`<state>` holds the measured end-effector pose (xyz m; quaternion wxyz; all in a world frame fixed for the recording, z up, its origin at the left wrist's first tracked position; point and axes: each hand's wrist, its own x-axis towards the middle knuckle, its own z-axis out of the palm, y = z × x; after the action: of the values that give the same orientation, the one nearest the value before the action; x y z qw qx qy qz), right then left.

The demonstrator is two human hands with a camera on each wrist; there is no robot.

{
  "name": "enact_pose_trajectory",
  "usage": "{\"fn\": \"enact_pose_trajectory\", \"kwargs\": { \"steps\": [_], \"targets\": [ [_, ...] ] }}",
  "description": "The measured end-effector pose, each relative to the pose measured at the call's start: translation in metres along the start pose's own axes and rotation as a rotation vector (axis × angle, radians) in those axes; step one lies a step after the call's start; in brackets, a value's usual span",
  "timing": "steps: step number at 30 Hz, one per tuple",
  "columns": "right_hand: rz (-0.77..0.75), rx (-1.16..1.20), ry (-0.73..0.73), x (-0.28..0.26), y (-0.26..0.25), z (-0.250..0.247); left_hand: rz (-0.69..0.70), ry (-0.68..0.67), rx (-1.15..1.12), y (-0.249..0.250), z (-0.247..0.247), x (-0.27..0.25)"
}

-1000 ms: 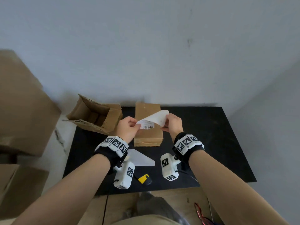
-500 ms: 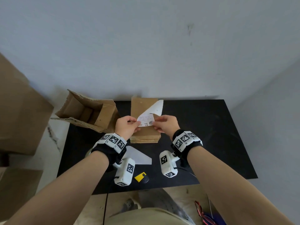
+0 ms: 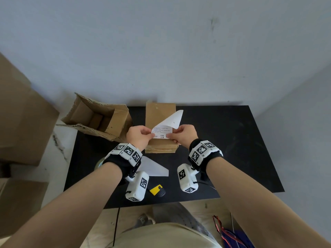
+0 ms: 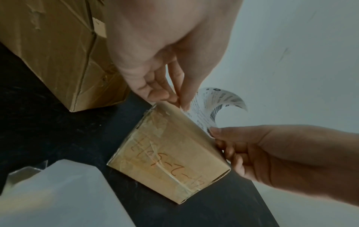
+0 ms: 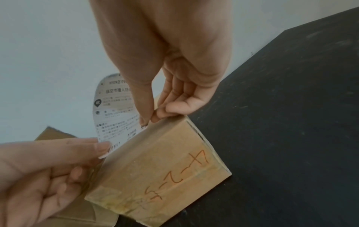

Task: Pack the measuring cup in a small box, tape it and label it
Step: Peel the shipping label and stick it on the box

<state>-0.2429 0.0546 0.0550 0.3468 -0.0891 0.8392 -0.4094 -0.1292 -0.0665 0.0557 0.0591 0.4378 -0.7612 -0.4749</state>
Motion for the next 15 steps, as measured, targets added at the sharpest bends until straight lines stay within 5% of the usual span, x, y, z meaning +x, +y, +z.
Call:
{"fn": "enact_pose_trajectory", "kwargs": {
  "steps": [15],
  "targets": [
    [-0.009,-0.181,0.039,0.0028,-0.0078,0.0046,-0.074,0.059,0.108,0.003,0.0032,0.0]
  ]
}}
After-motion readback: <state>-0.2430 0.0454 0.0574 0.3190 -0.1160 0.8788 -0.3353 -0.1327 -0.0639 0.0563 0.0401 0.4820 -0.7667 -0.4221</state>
